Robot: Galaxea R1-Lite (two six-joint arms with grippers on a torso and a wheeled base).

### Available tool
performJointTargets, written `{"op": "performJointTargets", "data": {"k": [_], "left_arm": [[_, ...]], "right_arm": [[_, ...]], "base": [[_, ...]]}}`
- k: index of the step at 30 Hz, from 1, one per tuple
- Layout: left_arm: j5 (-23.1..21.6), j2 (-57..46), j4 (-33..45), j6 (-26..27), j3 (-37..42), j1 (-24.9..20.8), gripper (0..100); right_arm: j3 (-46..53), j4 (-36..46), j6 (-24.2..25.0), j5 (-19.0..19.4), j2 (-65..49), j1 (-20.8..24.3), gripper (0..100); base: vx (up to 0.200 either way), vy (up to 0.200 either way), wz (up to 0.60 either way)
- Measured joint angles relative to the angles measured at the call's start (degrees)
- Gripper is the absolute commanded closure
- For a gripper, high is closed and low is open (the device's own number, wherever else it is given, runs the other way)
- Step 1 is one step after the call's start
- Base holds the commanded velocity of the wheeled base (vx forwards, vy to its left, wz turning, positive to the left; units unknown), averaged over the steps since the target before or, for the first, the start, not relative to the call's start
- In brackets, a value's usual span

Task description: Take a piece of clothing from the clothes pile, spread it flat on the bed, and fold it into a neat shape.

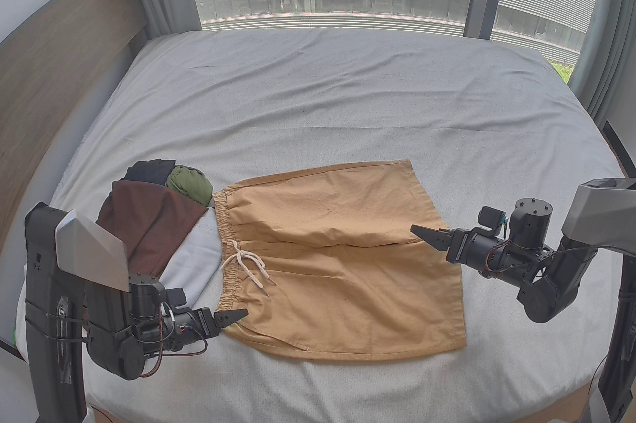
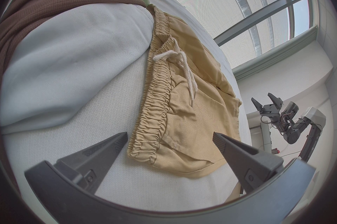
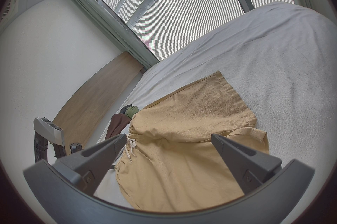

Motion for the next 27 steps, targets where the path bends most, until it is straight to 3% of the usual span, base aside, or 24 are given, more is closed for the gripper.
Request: {"op": "performJointTargets", "data": {"k": [1,18,27], "left_arm": [[0.02,0.0,0.01,-0.02,-0.02,-0.05,100],[0.0,0.0,0.04,0.38,0.11,0.27,100],[0.02,0.09,0.01,0.73,0.3,0.24,100]], "right_arm": [[0.0,0.02,0.0,-0.01,0.0,0.01,0],[3.15,1.52,-1.85,0.11,-0.02,-0.27,0],[7.97,11.33,-10.78,0.13,-0.16,-2.47,0]], "base": [[0.0,0.0,0.0],[0.0,0.0,0.0],[0.0,0.0,0.0]]}}
